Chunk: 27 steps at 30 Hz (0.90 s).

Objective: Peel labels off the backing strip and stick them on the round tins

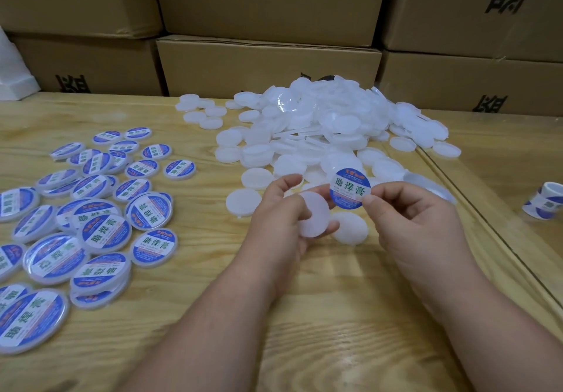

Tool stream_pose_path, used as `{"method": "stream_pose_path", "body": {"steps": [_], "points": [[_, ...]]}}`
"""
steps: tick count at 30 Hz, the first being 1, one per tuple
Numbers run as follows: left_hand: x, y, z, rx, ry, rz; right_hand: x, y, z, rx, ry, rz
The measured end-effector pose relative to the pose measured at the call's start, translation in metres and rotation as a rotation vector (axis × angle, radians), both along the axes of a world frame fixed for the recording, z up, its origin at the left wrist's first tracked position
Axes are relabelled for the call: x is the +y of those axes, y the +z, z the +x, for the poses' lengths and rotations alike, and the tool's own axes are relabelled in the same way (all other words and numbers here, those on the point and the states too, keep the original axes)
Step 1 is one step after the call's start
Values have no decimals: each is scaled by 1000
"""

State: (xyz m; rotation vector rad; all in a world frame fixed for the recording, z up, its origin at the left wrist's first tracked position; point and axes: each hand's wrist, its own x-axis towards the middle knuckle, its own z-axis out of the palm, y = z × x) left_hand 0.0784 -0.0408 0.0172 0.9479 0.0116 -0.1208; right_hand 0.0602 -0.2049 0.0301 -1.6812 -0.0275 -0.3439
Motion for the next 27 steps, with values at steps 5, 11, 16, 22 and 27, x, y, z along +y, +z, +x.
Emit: {"method": "stream_pose_path", "body": {"steps": [5,11,16,22,27], "points": [[-1,1,2,48,-17,-87,1,3,0,100,133,261],[1,1,3,58,-81,-184,9,-1,3,178,199,319],[2,2,1,63,-168,-321,15,-8,1,186,191,158],[-1,1,2,35,-190,-294,18,-9,2,162,180,112],[-2,-1,3,25,-178,-228,17,-10,2,173,164,116]]}}
